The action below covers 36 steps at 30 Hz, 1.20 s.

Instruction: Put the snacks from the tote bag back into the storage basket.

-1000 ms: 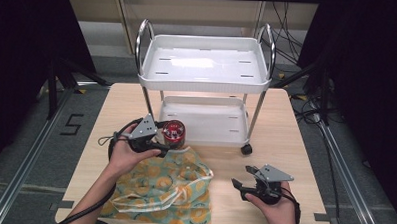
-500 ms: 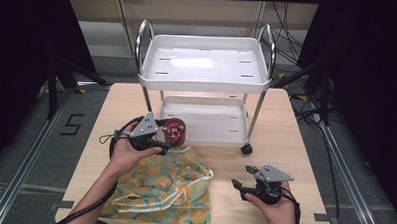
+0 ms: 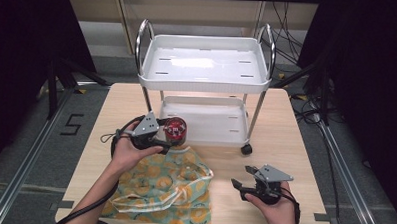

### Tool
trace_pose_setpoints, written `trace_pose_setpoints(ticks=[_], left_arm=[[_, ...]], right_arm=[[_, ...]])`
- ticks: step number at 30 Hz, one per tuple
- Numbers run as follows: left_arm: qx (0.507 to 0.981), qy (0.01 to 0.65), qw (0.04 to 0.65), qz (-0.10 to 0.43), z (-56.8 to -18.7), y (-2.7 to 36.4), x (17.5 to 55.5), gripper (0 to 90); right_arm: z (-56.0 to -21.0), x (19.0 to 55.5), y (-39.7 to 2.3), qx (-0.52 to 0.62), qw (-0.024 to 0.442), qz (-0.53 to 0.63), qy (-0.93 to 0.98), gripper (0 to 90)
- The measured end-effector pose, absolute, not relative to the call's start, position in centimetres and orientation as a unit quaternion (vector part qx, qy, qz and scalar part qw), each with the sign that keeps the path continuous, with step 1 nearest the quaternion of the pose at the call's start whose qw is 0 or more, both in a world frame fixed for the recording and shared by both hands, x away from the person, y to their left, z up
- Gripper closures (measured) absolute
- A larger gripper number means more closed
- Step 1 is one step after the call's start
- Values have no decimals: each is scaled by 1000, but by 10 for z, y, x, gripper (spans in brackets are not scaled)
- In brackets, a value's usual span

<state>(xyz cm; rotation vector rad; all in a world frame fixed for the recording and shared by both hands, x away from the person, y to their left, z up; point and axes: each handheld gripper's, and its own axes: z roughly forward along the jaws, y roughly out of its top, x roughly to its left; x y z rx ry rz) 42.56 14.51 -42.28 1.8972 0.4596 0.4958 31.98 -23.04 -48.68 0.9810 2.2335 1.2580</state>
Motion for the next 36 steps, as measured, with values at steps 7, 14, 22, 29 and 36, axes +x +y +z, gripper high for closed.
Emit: trace_pose_setpoints(ticks=[7, 14, 22, 29, 36], left_arm=[[796, 193, 536, 205, -424, 143, 428, 254], [796, 192, 535, 208, -423, 141, 429, 254], [796, 193, 533, 212, -422, 140, 431, 253], [795, 195, 534, 211, -424, 139, 433, 254], [793, 198, 535, 213, -425, 139, 434, 254]], right_arm=[[-487, 320, -230, 350, 197, 450, 798, 314], [-487, 319, -230, 355, 191, 448, 798, 314], [-487, 319, -230, 358, 188, 448, 797, 314], [-486, 318, -230, 360, 187, 448, 797, 315], [-487, 318, -230, 361, 187, 447, 797, 314]])
